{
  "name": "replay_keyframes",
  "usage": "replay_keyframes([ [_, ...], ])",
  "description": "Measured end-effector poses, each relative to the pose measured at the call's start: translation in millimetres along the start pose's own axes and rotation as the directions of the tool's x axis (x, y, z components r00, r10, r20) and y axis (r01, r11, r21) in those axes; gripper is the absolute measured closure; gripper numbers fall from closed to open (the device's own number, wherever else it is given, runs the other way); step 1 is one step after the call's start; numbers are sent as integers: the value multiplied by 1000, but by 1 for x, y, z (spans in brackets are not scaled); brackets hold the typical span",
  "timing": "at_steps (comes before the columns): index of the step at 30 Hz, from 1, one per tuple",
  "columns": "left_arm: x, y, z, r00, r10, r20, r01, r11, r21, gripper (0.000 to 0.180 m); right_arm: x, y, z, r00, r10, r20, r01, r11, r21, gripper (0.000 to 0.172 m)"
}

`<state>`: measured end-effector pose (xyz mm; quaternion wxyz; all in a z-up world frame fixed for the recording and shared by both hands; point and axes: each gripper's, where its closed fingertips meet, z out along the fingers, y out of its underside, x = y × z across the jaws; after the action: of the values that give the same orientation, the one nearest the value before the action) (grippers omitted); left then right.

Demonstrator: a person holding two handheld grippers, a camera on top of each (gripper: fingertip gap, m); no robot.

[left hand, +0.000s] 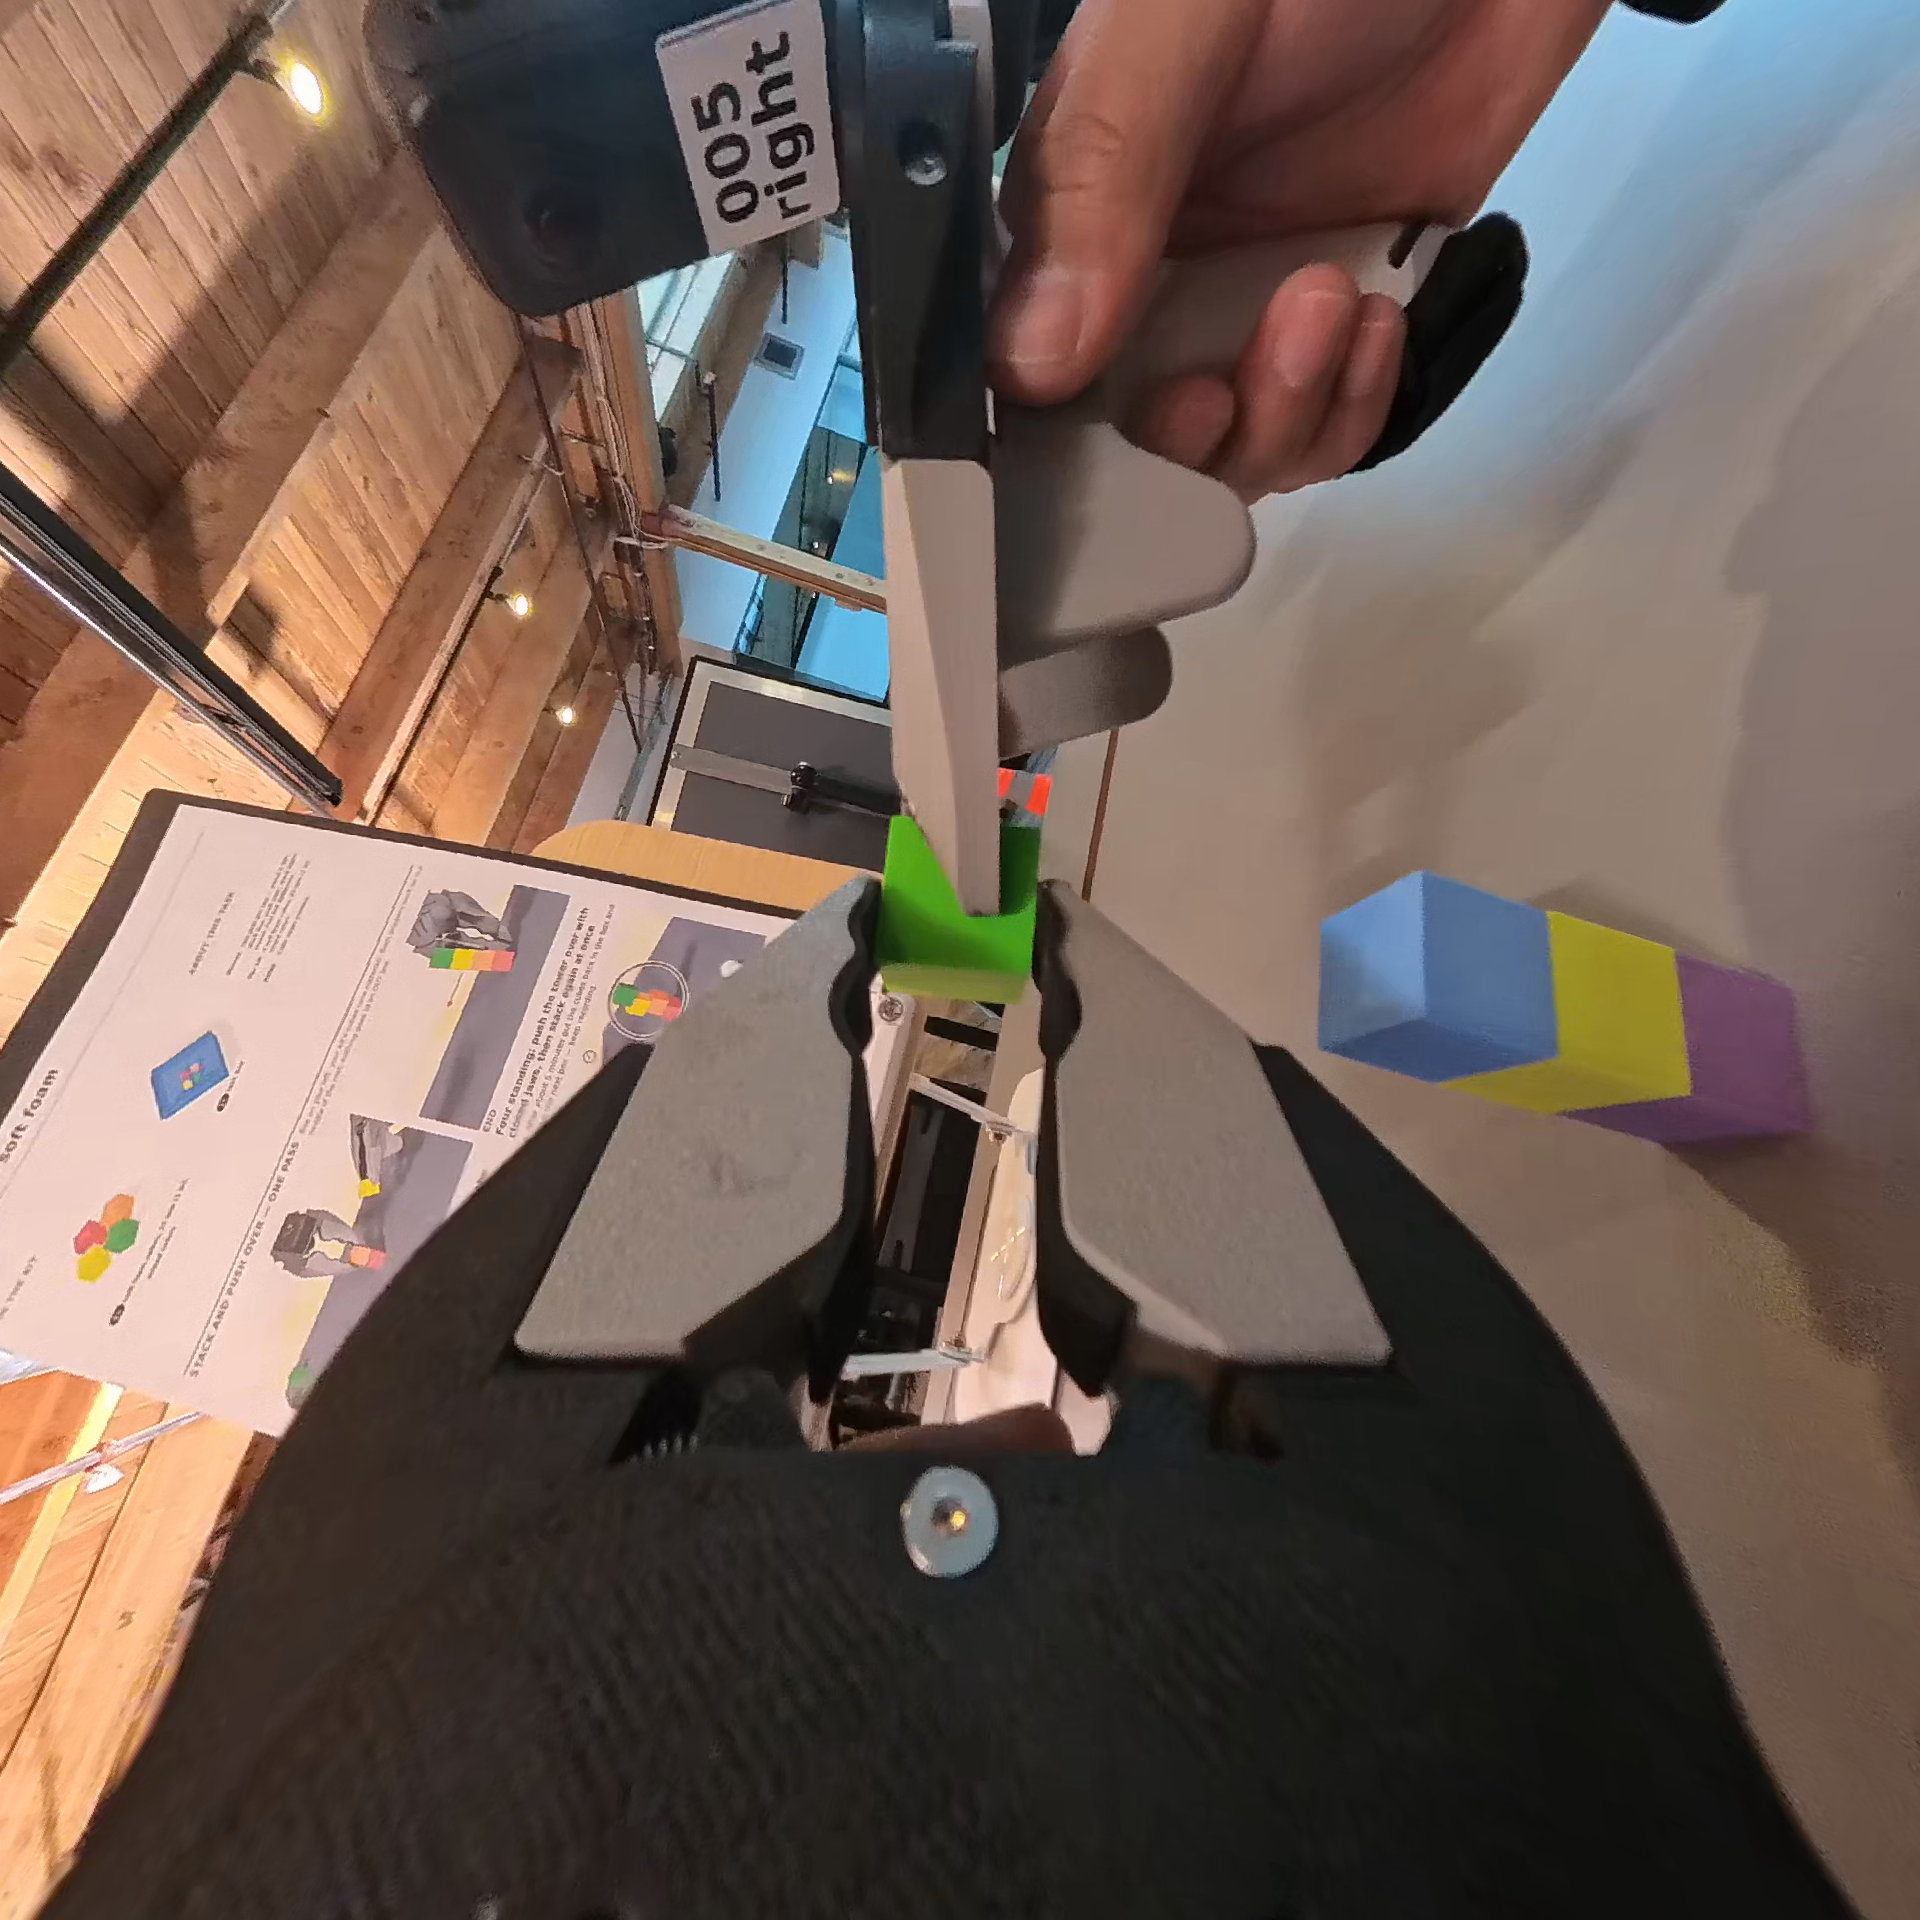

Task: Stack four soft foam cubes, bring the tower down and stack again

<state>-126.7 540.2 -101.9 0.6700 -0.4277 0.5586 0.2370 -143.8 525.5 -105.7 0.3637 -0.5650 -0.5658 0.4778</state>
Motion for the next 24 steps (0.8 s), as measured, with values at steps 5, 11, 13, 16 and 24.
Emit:
replay_keyframes([
  [5, -1, 0, -1, 999, -51, -5, 51, 999, 8, 154, -1, -2, 0, 1000, -17, -9, 17, 1000, 4, 147],
  [11, -1, -2, -1, 998, -65, -8, 66, 998, 11, 154, -2, -2, -1, 1000, -4, 5, 4, 1000, 11, 147],
  [13, -1, -1, -1, 998, -63, -6, 63, 998, 9, 154, -2, -2, 0, 1000, -6, 1, 6, 1000, 9, 147],
  [16, -3, -2, -3, 996, -91, -8, 91, 996, 18, 150, -2, -8, -3, 1000, -6, -5, 6, 999, 36, 147],
  [24, -27, -7, -15, 957, -287, 25, 284, 954, 99, 148, 10, -32, -30, 992, 116, 45, -123, 972, 203, 148],
])
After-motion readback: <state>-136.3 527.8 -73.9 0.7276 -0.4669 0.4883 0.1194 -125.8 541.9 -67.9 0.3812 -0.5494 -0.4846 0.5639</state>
